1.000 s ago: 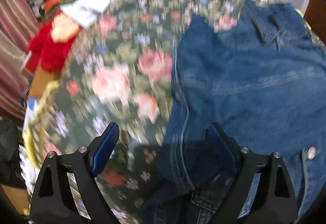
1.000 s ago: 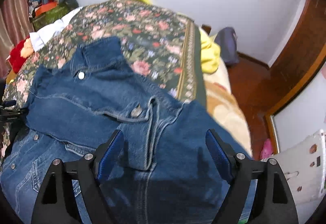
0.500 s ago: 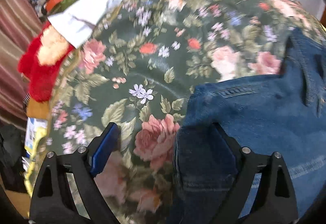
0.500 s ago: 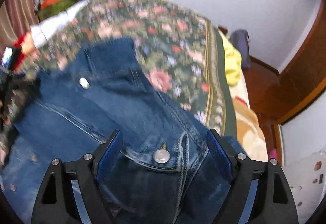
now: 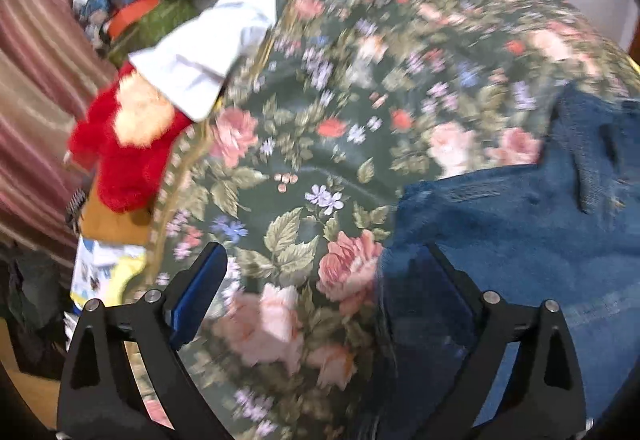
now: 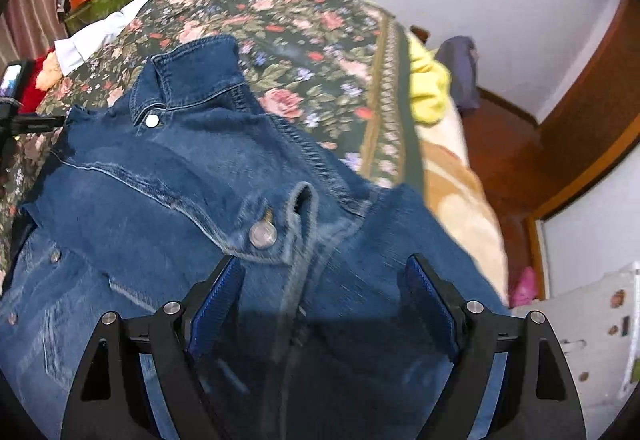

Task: Fold large clothes

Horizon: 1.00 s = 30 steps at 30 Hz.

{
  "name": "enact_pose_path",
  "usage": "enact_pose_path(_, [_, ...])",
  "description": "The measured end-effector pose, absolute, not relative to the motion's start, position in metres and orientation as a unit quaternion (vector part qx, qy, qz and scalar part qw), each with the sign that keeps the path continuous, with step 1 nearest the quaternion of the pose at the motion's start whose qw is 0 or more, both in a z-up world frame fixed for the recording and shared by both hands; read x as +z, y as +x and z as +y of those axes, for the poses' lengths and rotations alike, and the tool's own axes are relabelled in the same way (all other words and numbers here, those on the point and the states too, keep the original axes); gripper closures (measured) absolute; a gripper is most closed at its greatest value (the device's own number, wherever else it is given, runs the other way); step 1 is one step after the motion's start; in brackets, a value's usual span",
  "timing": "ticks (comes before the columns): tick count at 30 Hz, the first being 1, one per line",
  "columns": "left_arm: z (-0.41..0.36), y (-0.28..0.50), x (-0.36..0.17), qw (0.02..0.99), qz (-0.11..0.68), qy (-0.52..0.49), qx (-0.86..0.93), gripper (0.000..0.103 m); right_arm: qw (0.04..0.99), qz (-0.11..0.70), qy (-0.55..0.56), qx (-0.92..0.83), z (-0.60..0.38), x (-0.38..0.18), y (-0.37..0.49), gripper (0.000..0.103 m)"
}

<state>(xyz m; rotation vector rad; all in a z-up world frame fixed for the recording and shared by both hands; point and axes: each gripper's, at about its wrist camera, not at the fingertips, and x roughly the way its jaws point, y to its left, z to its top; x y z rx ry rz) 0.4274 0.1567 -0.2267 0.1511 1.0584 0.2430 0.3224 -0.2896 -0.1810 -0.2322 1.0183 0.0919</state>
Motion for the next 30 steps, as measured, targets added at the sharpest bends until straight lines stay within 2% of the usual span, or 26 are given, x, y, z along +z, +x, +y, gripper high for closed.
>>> enact_pose_path(7, [0.104, 0.384, -0.154, 0.891, 0.436, 0.112, 0.051, 0.005, 0.891, 0.449, -0.064, 0.003, -0.339, -0.137, 0.284, 0.019])
enact_pose_path(11, [0.068, 0.36, -0.129, 0.905, 0.413, 0.096, 0.004, 0.005, 0.903, 0.429, -0.026, -0.021, -0.374, -0.117, 0.26, 0.006])
enact_pose_path(13, [0.051, 0.354, -0.126, 0.907, 0.41, 0.089, -0.017, 0.005, 0.906, 0.423, -0.002, -0.033, -0.394, -0.111, 0.247, 0.005])
enact_pose_path(18, [0.006, 0.341, -0.136, 0.901, 0.421, 0.082, -0.068, 0.005, 0.891, 0.448, 0.059, -0.053, -0.438, -0.123, 0.226, 0.005])
enact_pose_path(26, [-0.051, 0.342, -0.184, 0.872, 0.471, 0.068, -0.11, 0.005, 0.832, 0.501, 0.221, -0.092, -0.504, -0.197, 0.19, 0.005])
enact_pose_path(30, [-0.067, 0.351, -0.205, 0.856, 0.501, 0.05, -0.117, 0.005, 0.803, 0.503, 0.308, -0.086, -0.524, -0.225, 0.184, 0.005])
